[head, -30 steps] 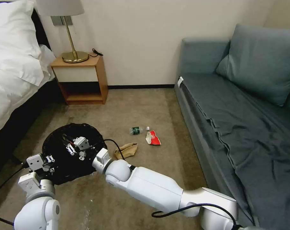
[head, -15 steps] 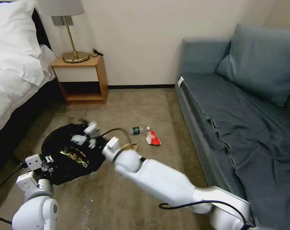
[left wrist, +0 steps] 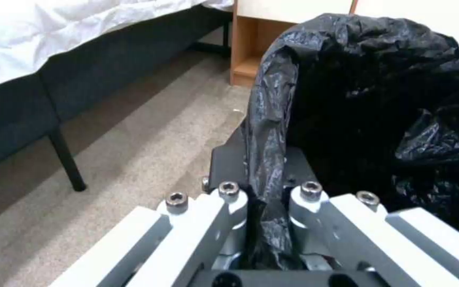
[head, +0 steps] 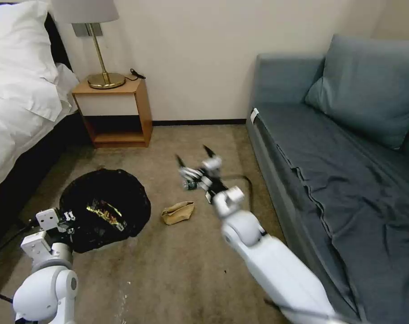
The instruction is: Pick up the trash bin, then pick up the garbage on the floor and place it into the trash bin.
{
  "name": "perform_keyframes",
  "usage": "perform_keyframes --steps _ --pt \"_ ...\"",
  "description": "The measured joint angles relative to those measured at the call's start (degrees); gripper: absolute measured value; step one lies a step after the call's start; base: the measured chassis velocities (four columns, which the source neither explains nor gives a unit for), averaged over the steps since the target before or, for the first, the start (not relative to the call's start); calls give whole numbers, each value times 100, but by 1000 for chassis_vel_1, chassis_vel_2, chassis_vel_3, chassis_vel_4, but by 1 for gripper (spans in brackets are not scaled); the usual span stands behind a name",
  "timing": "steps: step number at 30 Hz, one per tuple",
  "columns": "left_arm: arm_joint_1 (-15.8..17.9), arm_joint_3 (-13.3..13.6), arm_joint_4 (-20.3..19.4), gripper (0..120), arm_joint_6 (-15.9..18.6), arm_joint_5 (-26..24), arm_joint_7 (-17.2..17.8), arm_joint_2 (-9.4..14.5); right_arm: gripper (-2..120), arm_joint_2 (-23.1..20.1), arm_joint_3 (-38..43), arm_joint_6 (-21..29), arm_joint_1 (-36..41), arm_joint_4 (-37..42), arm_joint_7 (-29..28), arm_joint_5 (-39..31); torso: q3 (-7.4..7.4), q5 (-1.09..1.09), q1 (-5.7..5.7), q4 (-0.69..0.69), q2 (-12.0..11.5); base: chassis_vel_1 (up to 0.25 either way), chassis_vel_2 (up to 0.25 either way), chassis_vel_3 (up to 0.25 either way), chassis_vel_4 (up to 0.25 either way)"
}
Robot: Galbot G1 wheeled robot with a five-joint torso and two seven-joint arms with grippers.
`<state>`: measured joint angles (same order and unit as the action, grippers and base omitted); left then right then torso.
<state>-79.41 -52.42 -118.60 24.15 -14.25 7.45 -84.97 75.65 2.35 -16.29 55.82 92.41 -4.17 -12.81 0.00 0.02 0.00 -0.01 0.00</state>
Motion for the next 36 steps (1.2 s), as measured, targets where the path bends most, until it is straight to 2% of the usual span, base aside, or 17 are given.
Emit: perform_keyframes --steps 5,12,16,24,36 --pt "10 -19 31 4 -2 -29 -41 15 100 104 538 -415 609 -45 164 394 0 -1 0 1 0 0 0 0 0" --pt "-33 -87 73 4 -93 -99 -86 91 100 206 899 -552 894 -84 74 540 0 -2 0 1 0 0 0 0 0" --pt "-86 -86 72 4 -120 -104 -93 97 100 255 996 -602 941 -133 -33 545 0 -2 0 2 0 0 0 0 0" --pt "-144 -50 -31 4 -122 -97 -103 70 100 273 1136 -725 1060 -115 101 478 0 -2 0 2 0 0 0 0 0" --pt "-195 -69 -35 4 -150 -82 -104 50 100 272 1090 -674 1033 -165 152 397 0 -2 -1 2 0 0 0 0 0"
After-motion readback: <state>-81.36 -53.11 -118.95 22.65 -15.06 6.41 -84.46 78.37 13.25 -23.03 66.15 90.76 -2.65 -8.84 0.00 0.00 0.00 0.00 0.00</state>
